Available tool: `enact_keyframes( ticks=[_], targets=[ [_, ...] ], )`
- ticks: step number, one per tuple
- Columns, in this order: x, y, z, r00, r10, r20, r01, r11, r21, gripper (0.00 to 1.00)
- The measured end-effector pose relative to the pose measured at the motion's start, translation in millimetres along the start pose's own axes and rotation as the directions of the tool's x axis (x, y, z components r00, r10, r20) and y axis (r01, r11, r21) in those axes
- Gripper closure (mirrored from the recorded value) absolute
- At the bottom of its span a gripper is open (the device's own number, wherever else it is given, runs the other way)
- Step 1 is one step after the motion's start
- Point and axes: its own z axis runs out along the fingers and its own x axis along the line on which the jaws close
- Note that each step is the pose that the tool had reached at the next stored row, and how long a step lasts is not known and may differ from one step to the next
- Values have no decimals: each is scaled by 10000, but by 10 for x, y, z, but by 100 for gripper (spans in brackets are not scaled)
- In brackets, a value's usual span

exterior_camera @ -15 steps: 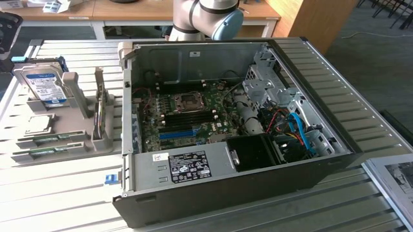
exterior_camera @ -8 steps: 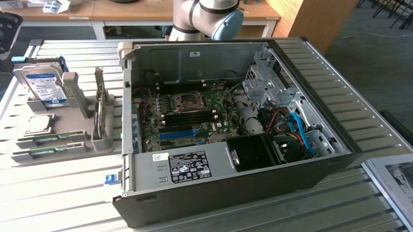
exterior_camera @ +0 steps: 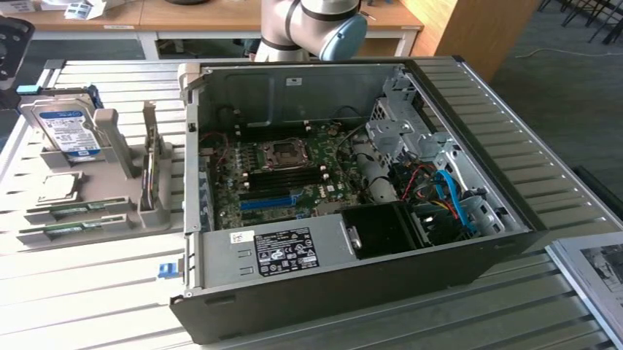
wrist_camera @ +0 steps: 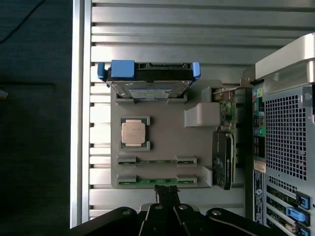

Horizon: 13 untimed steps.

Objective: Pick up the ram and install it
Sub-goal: 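Pick up the ram and move it above insertion slot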

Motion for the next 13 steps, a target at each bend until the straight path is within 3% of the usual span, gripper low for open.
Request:
enact_keyframes(
  ticks=[8,12,13],
  targets=[
    [3,0,-1,9955,-943,-42,943,9955,-22,90],
    [5,0,0,9893,-1460,-64,1459,9893,-36,90],
    [5,0,0,9845,-1750,-76,1750,9846,-44,90]
  ],
)
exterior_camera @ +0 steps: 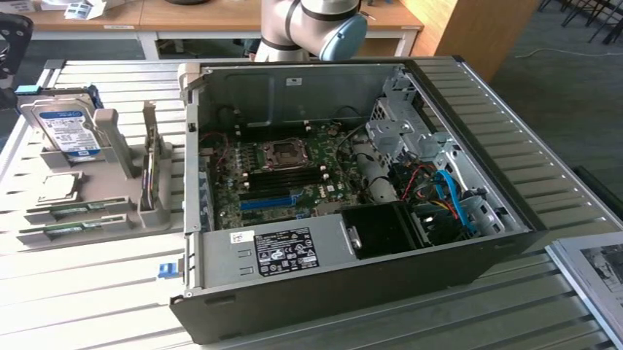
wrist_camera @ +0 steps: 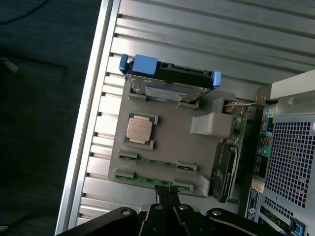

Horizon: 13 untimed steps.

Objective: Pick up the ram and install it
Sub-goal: 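Pick up the ram and move it above insertion slot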

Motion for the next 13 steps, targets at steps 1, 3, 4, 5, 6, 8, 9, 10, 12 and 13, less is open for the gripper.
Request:
enact_keyframes(
  ticks=[1,3,4,5,6,8,9,10,12,13],
  targets=[
    [0,0,0,9999,-140,-6,140,9999,-3,90],
    [1,0,0,9991,-420,-19,420,9991,-9,90],
    [1,0,0,9984,-569,-25,569,9984,-12,90],
    [2,0,1,9975,-707,-31,707,9975,-16,90],
    [2,0,1,9964,-844,-36,844,9964,-19,90],
    [3,0,1,9938,-1114,-48,1114,9938,-26,90],
    [3,0,0,9921,-1251,-55,1251,9921,-30,90],
    [3,0,0,9903,-1385,-60,1385,9904,-33,90],
    [4,1,0,9860,-1665,-72,1665,9860,-42,90],
    [4,1,0,9836,-1803,-77,1803,9836,-46,90]
  ],
)
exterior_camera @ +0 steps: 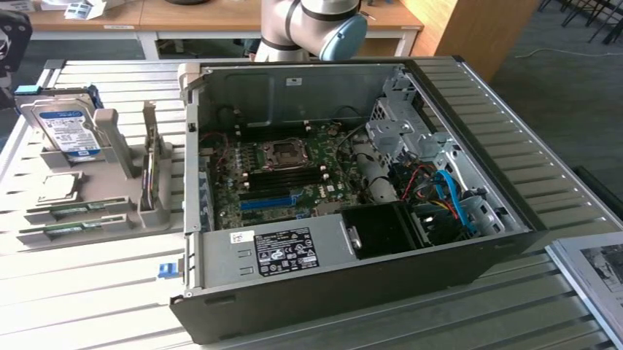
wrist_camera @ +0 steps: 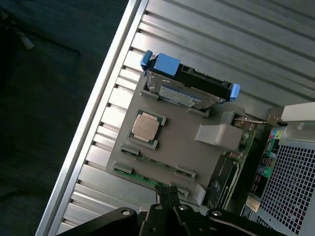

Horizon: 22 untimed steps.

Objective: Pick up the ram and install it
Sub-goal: 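Pick up the ram and move it above insertion slot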

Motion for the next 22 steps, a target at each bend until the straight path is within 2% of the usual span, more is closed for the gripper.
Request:
enact_keyframes(
  ticks=[6,11,16,22],
  targets=[
    [0,0,0,9961,-881,-39,881,9961,-22,90],
    [0,0,0,9861,-1663,-71,1663,9861,-45,90],
    [0,0,0,9698,-2435,-101,2434,9699,-70,90],
    [0,0,0,9433,-3317,-134,3315,9434,-103,90]
  ],
)
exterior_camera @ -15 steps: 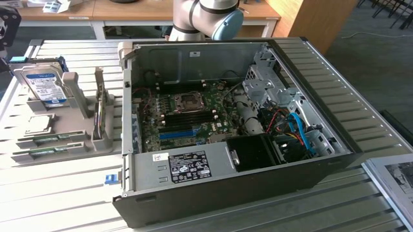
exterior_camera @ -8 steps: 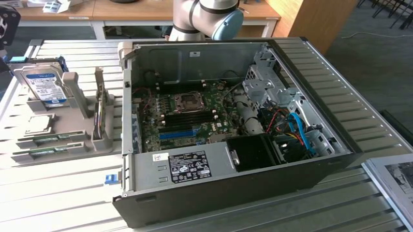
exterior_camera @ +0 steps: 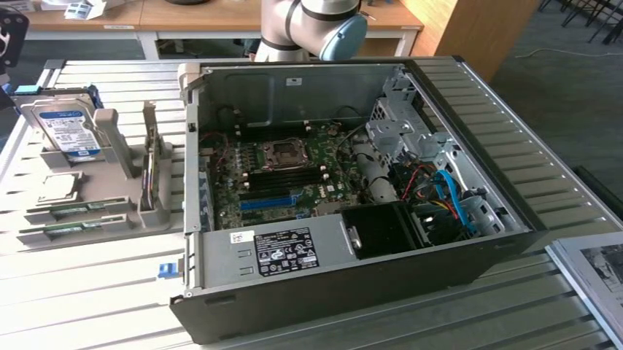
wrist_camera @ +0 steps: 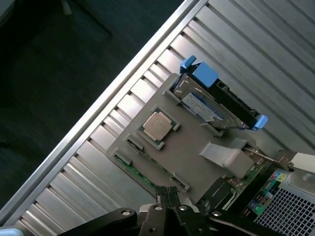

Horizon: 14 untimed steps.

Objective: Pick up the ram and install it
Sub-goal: 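Pick up the ram and move it above insertion slot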

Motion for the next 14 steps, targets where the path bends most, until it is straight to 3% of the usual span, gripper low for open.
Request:
enact_keyframes(
  ticks=[7,14],
  targets=[
    [0,0,0,9943,-1069,-46,1069,9943,-27,90],
    [0,0,0,9775,-2108,-88,2107,9775,-59,90]
  ],
)
